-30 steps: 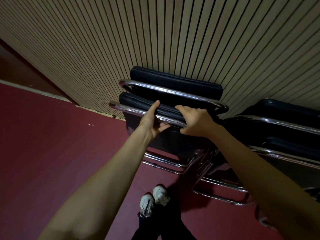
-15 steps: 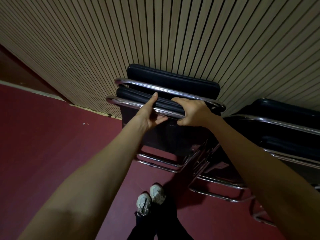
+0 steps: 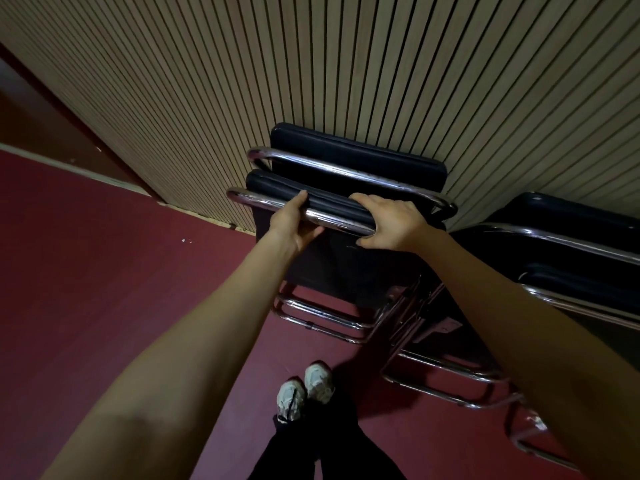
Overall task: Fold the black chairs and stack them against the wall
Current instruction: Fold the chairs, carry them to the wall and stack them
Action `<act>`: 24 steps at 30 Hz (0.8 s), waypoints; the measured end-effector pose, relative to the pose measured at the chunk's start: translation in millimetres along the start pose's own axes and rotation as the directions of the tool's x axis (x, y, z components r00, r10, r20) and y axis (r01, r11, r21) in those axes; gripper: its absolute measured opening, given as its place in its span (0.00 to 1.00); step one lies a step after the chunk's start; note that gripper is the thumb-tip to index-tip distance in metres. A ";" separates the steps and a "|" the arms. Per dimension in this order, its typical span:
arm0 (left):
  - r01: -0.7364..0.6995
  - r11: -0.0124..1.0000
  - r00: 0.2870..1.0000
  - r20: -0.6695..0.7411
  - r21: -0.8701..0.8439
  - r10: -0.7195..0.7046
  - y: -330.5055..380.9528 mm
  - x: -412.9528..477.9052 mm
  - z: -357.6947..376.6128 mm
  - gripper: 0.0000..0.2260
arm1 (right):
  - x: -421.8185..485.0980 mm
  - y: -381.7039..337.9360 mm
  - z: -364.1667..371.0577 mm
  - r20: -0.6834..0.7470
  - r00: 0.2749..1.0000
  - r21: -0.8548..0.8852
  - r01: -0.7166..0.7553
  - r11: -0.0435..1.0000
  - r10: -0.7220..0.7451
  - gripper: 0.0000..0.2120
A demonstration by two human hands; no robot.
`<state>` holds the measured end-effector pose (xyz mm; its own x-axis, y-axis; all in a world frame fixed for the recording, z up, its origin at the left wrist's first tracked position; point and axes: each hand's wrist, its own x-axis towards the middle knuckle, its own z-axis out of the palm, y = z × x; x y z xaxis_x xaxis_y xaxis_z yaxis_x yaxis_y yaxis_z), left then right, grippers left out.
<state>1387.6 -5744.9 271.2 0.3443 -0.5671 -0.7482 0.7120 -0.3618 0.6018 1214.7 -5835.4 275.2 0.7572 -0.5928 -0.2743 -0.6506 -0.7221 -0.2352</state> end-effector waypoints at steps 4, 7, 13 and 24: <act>-0.017 1.000 0.999 0.038 -0.021 0.018 2.1 3.2 -15.0 0.13 | -3.7 -5.2 1.7 -0.018 1.000 -0.025 -0.010 1.000 0.010 0.42; 0.010 1.000 0.999 0.052 0.009 -0.010 0.0 3.1 -26.0 0.08 | -9.3 -11.1 7.5 -0.006 1.000 -0.043 -0.007 0.999 0.007 0.43; 0.004 1.000 0.999 0.043 -0.014 -0.003 9.5 1.2 -28.8 0.09 | 0.0 -17.3 9.2 -0.026 1.000 0.013 -0.014 1.000 0.015 0.43; 0.040 0.999 0.997 0.074 -0.033 -0.038 11.9 15.5 -10.9 0.08 | 22.0 16.9 14.6 -0.003 1.000 0.158 -0.014 0.987 0.015 0.41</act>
<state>1408.1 -5749.9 263.7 0.2708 -0.6062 -0.7478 0.7451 -0.3599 0.5615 1219.5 -5855.4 251.5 0.7475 -0.6048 -0.2749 -0.6625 -0.6479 -0.3759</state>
